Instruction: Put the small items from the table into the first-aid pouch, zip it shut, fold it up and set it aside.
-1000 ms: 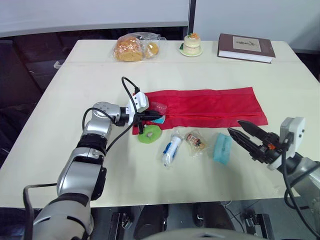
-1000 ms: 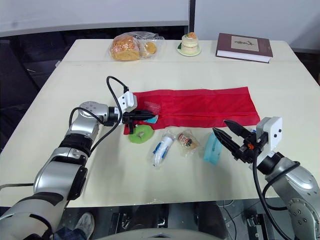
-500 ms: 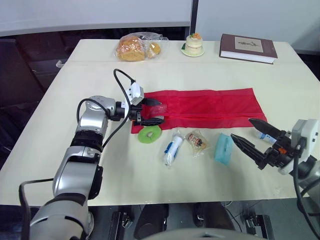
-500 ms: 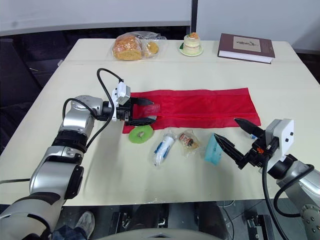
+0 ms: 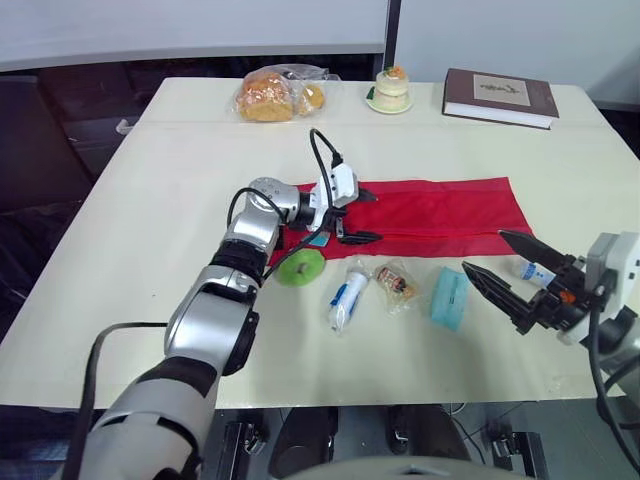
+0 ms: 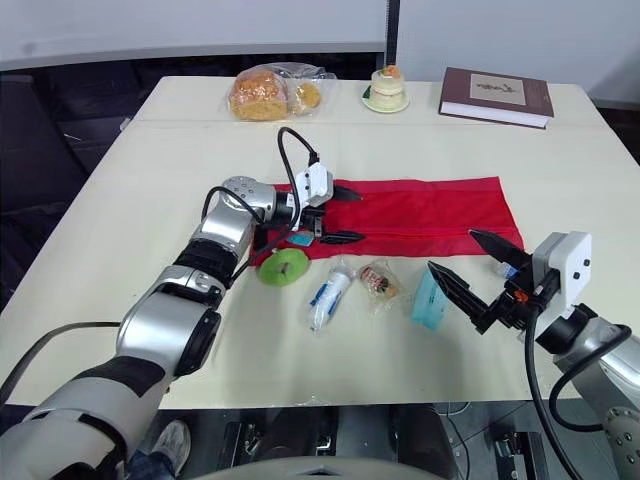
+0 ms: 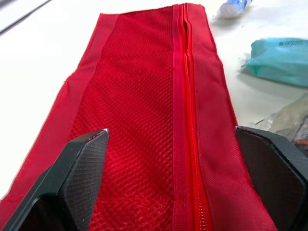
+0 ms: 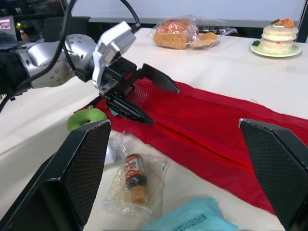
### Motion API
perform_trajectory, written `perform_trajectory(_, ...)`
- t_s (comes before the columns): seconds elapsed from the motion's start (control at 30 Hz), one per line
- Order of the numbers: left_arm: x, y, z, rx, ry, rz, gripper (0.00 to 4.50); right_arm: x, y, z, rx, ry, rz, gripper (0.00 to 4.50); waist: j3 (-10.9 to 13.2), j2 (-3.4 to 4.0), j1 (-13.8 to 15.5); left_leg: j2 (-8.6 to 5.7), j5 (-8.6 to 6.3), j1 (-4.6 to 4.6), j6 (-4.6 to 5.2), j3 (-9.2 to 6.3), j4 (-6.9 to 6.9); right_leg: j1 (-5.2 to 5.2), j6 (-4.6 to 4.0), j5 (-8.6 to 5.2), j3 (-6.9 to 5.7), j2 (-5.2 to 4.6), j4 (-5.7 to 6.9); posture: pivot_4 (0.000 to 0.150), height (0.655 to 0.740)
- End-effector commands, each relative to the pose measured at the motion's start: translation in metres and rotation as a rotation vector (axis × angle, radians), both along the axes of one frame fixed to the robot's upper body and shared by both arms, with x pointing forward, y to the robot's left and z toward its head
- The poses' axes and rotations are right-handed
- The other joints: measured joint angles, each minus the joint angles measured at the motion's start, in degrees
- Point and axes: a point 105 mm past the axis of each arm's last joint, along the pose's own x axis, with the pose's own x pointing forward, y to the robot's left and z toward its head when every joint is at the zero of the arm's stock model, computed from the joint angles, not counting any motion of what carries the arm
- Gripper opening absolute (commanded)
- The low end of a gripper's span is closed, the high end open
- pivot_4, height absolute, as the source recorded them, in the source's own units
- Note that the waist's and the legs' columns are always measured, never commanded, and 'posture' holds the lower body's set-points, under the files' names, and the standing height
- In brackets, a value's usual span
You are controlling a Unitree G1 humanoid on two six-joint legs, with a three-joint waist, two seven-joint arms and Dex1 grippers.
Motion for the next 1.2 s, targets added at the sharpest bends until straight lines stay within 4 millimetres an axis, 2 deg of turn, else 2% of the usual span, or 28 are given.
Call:
perform_trajectory(0.03, 0.005, -0.004, 0.010, -0.005, -0.050, 0.004, 4.45, -0.007, 0.004, 0.012, -0.006, -0.062, 0.009, 4.50, 0.0, 0.00, 0.1, 0.00, 0.00, 0.00, 0.00, 0.01, 0.00, 0.00, 0.00, 0.00, 0.00, 0.00, -0.01, 0.150, 0.7289)
perform_trajectory(0.33, 0.006, -0.022, -0.003, 0.027, -0.060, 0.003, 4.45, -0.008, 0.004, 0.012, -0.007, -0.063, -0.006, 4.50, 0.0, -0.01, 0.3, -0.02, 0.00, -0.02, 0.00, 0.02, 0.01, 0.01, 0.00, 0.00, 0.02, -0.02, -0.02, 0.150, 0.7289)
perform_trajectory(0.5, 0.010, -0.021, -0.010, 0.071, -0.095, 0.028, 4.45, -0.009, 0.002, 0.012, -0.011, -0.066, -0.019, 4.50, 0.0, -0.02, 0.2, -0.01, 0.00, 0.00, 0.00, 0.02, 0.01, 0.01, 0.00, 0.00, 0.01, -0.01, 0.00, 0.150, 0.7289)
perform_trajectory(0.53, 0.010, -0.021, -0.011, 0.075, -0.095, 0.029, 3.91, -0.009, 0.002, 0.012, -0.011, -0.066, -0.020, 4.50, 0.0, -0.01, 0.2, -0.01, 0.00, 0.00, 0.00, 0.02, 0.01, 0.01, 0.00, 0.00, 0.02, -0.01, 0.00, 0.150, 0.7289)
perform_trajectory(0.63, 0.011, -0.019, -0.012, 0.089, -0.105, 0.036, 2.71, -0.009, 0.001, 0.012, -0.013, -0.066, -0.023, 4.50, 0.0, -0.02, 0.2, 0.00, 0.00, 0.00, 0.00, 0.02, 0.01, 0.01, 0.00, 0.00, 0.01, -0.01, -0.01, 0.150, 0.7289)
perform_trajectory(0.8, 0.013, -0.019, -0.010, 0.079, -0.117, 0.048, 0.05, -0.009, 0.000, 0.011, -0.016, -0.065, -0.024, 4.50, 0.0, -0.02, 0.2, 0.00, 0.00, -0.01, 0.00, 0.02, 0.01, 0.01, 0.00, 0.00, 0.01, -0.02, -0.01, 0.150, 0.7289)
perform_trajectory(1.03, 0.012, -0.020, -0.003, 0.018, -0.080, 0.047, 0.02, -0.013, -0.003, 0.009, -0.039, -0.058, -0.023, 4.50, 0.0, -0.02, 0.2, 0.00, 0.00, 0.00, 0.00, 0.02, 0.01, 0.01, 0.00, 0.00, 0.01, -0.02, -0.01, 0.150, 0.7289)
perform_trajectory(1.2, 0.011, -0.017, 0.002, -0.032, -0.021, 0.045, 0.02, -0.016, -0.017, 0.008, -0.116, -0.061, -0.041, 4.50, 0.0, -0.02, 0.2, -0.01, 0.00, -0.01, 0.00, 0.03, 0.01, 0.02, 0.00, 0.00, 0.01, -0.02, -0.01, 0.150, 0.7289)
